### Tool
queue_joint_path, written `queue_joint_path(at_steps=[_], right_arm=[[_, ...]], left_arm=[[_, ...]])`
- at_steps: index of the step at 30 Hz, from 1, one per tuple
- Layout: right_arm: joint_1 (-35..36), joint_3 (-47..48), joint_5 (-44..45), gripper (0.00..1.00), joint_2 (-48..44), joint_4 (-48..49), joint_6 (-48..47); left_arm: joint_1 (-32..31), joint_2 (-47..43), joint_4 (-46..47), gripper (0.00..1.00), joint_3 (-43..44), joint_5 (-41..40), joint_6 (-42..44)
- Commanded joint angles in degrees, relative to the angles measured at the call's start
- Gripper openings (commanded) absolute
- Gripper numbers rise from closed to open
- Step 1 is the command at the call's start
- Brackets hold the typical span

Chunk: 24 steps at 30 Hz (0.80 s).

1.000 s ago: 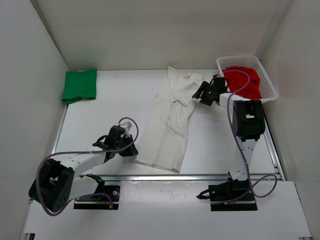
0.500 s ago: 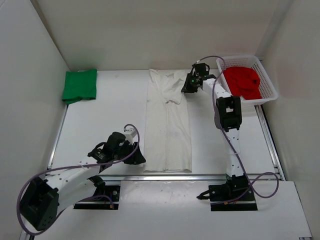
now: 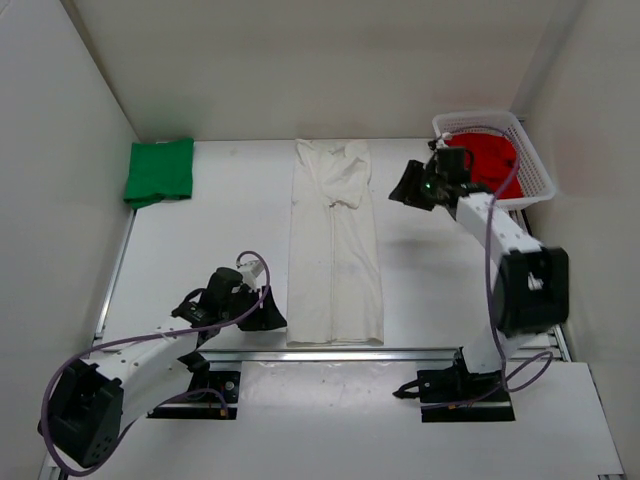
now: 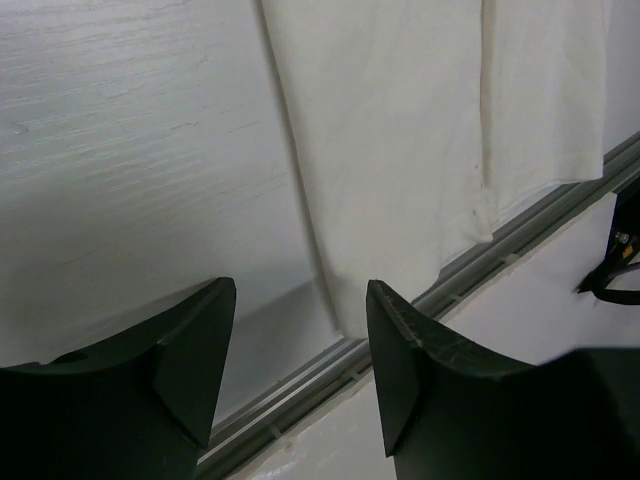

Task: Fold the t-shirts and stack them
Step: Rotate the tshirt 90 degrees

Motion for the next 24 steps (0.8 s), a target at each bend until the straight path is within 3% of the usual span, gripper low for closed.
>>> queue_joint_path(at_steps=[1,6,13,16,24], right_arm=[[2.79,-15.71,-0.78,0.47,-12.36,12.19,3.30],[8.50,-35.57,0.64,0.43,-28.16,9.22,4.52],[15.98,-50.81,2.75,0.43,-48.12,-1.07,9.71],[21.50,-55.21,2.66,0.41,-52.88,-2.75,13.84],[26.97,-62.51,3.28,0.38,-57.73,-2.13,20.96]], left_arm=[[-0.60,0.44,-0.21,0.65,-0.98,0.03,0.74],[-4.64,0.96,0.13,0.69,-0.37,-0.06,-0.84],[-7.81,3.34,0.85,0.63,-0.11,-0.49,-2.51],[-8.95,3.86,0.31,0.60,0.07,-0.59,-2.69],[-11.76,5.80,0.75,0.52,-0.11,-1.20,-3.74]])
